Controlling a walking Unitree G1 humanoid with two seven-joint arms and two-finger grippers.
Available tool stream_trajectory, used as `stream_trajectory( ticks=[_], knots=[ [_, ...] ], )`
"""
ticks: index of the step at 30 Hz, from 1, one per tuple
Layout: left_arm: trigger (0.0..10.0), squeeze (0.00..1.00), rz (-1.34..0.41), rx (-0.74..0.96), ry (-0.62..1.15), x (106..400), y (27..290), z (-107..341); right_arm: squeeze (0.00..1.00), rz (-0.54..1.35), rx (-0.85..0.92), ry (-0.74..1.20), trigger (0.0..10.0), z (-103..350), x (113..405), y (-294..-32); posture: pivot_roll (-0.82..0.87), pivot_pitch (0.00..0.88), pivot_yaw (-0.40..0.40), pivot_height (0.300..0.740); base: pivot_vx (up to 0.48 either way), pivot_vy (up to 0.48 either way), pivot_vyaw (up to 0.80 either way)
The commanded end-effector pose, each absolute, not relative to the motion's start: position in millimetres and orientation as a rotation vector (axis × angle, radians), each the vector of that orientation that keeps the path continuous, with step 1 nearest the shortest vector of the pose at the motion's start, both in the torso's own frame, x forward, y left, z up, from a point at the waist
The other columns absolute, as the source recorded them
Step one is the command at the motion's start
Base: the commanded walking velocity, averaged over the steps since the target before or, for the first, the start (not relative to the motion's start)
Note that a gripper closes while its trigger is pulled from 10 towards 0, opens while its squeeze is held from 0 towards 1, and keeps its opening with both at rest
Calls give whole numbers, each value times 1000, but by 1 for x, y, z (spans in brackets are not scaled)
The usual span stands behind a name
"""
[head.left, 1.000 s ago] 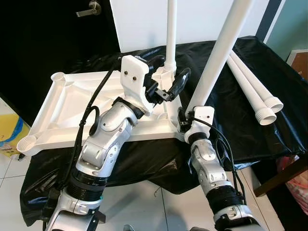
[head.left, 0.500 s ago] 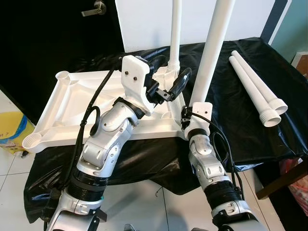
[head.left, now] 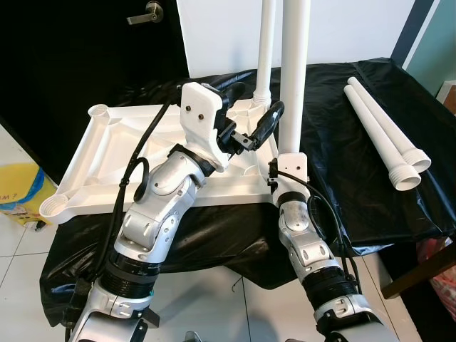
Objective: Building children table
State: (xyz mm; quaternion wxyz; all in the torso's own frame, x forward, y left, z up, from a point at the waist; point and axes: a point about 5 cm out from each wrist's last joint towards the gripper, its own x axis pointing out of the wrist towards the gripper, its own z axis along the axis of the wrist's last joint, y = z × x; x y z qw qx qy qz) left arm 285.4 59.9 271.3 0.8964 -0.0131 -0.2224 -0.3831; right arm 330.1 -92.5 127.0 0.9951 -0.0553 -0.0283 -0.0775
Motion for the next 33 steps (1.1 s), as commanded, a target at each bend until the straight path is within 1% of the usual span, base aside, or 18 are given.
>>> stream_trajectory(
  ticks=[1, 2, 4, 5, 8, 11, 17, 18, 19, 22, 24, 25, 27, 29, 33],
  knots=[
    [10000, 0, -875, 11, -464, 280, 56, 270, 0, -216, -141, 33, 10000, 107, 324, -109, -71, 5, 36, 740, 0, 0, 0],
    [10000, 0, -884, -6, -449, 281, 55, 268, 0, -206, -139, -4, 10000, 115, 325, -110, -73, 2, 34, 740, 0, 0, 0],
    [10000, 0, -884, -6, -449, 281, 55, 268, 0, -206, -139, -4, 10000, 115, 325, -110, -73, 2, 34, 740, 0, 0, 0],
    [10000, 1000, -894, -29, -436, 282, 55, 268, 0, -171, -152, -48, 10000, 124, 327, -113, -77, 0, 32, 740, 0, 0, 0],
    [10000, 1000, -940, -56, -428, 281, 53, 268, 0, -110, -184, -102, 10000, 138, 331, -118, -82, 0, 30, 740, 0, 0, 0],
    [10000, 1000, -1000, -17, -407, 281, 48, 264, 0, -24, -215, -136, 10000, 152, 336, -125, -95, 0, 28, 740, 0, 0, 0],
    [10000, 1000, -1084, -10, -378, 280, 43, 258, 0, 75, -208, -173, 10000, 165, 341, -131, -102, 0, 34, 740, 0, 0, 0],
    [10000, 0, -1122, -16, -374, 279, 40, 257, 0, 132, -204, -173, 10000, 168, 341, -130, -109, 0, 40, 740, 0, 0, 0],
    [10000, 0, -1122, -16, -374, 279, 40, 257, 0, 132, -204, -173, 10000, 168, 341, -130, -109, 0, 40, 740, 0, 0, 0],
    [10000, 0, -1204, -45, -381, 275, 34, 258, 0, 249, -185, -155, 10000, 173, 343, -130, -113, 0, 42, 740, 0, 0, 0],
    [10000, 0, -1273, -100, -391, 271, 32, 262, 0, 317, -187, -133, 10000, 175, 344, -131, -120, 0, 45, 740, 0, 0, 0],
    [10000, 0, -1273, -100, -391, 271, 32, 262, 0, 317, -187, -133, 10000, 175, 344, -131, -120, 0, 45, 740, 0, 0, 0],
    [10000, 0, -1317, -115, -391, 270, 29, 264, 0, 383, -215, -133, 10000, 178, 344, -133, -127, 0, 44, 740, 0, 0, 0],
    [10000, 0, -1320, -113, -389, 271, 29, 264, 0, 401, -223, -133, 10000, 179, 344, -134, -127, 0, 44, 740, 0, 0, 0],
    [10000, 0, -1328, -123, -393, 276, 28, 266, 0, 549, -251, -101, 10000, 178, 340, -137, -135, 0, 44, 740, 0, 0, 0]
  ],
)
